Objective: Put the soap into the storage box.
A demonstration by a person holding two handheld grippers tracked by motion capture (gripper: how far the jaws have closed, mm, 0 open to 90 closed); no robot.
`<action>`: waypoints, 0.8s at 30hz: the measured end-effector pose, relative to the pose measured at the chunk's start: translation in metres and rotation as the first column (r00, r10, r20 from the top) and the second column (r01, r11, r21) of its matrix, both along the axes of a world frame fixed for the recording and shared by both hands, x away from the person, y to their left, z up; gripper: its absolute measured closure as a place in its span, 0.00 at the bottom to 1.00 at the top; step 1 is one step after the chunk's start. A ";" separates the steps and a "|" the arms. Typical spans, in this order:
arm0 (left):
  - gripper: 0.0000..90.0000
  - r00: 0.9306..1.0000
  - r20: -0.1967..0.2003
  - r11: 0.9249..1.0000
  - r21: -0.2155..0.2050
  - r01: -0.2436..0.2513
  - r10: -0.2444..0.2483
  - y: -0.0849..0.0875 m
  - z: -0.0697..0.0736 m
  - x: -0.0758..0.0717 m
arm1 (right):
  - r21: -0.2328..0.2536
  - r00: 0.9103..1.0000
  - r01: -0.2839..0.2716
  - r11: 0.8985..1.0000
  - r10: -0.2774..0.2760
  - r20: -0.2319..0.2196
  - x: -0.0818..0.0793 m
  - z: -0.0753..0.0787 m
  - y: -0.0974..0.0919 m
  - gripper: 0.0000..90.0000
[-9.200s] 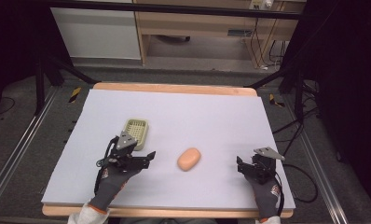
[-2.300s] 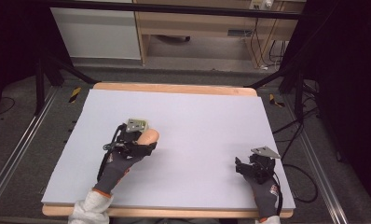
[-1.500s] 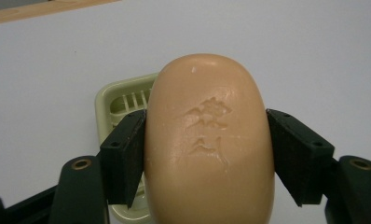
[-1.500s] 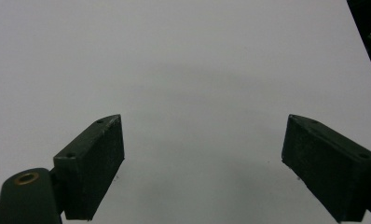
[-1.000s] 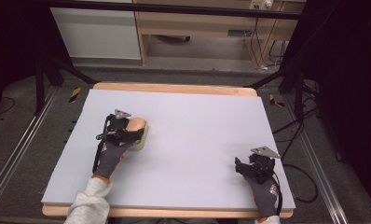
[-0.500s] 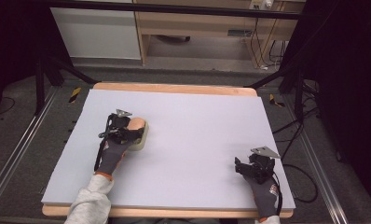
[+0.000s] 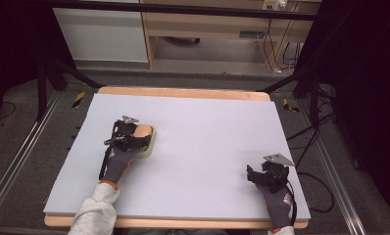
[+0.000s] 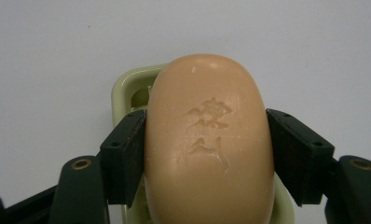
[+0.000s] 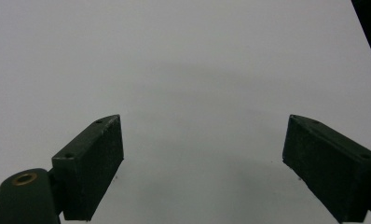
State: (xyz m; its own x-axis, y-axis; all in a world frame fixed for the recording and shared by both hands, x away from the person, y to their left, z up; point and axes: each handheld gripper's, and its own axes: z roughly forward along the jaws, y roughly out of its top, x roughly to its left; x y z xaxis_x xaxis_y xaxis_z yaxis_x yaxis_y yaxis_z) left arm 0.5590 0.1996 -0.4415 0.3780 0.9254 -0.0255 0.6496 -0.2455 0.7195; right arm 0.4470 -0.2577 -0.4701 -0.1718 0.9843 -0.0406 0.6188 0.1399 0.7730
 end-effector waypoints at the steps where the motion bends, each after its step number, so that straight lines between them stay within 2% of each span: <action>1: 0.35 1.000 0.000 1.000 0.002 0.000 0.000 0.000 0.000 0.000 | 0.002 1.000 0.004 1.000 -0.004 -0.001 0.000 0.000 0.000 0.14; 16: 0.35 1.000 -0.020 1.000 0.026 0.000 0.001 -0.002 -0.007 0.002 | -0.002 1.000 0.000 1.000 0.000 0.000 0.000 0.000 0.000 0.14; 24: 0.35 1.000 -0.029 1.000 0.024 -0.008 0.009 -0.001 -0.008 0.003 | -0.001 1.000 -0.001 1.000 0.001 -0.001 0.000 0.000 0.000 0.14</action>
